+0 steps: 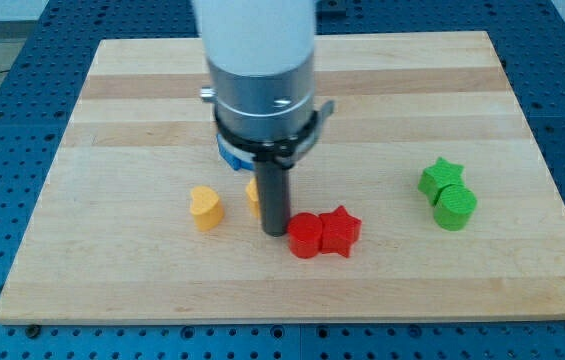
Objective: Push the yellow hexagon into yellow heart
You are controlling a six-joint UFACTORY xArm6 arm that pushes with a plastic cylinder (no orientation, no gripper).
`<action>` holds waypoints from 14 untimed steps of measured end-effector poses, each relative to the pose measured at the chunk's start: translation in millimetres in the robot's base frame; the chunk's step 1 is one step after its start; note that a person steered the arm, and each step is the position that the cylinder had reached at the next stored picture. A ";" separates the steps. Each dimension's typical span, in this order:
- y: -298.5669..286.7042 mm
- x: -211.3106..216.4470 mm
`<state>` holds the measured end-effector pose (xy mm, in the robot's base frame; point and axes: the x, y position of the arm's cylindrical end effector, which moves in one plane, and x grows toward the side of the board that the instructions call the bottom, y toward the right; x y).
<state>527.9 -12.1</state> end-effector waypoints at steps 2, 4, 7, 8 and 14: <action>28.9 -10.5; 27.4 -40.3; -25.4 -25.8; -34.5 -24.7; -36.2 -48.9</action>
<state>479.0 -48.3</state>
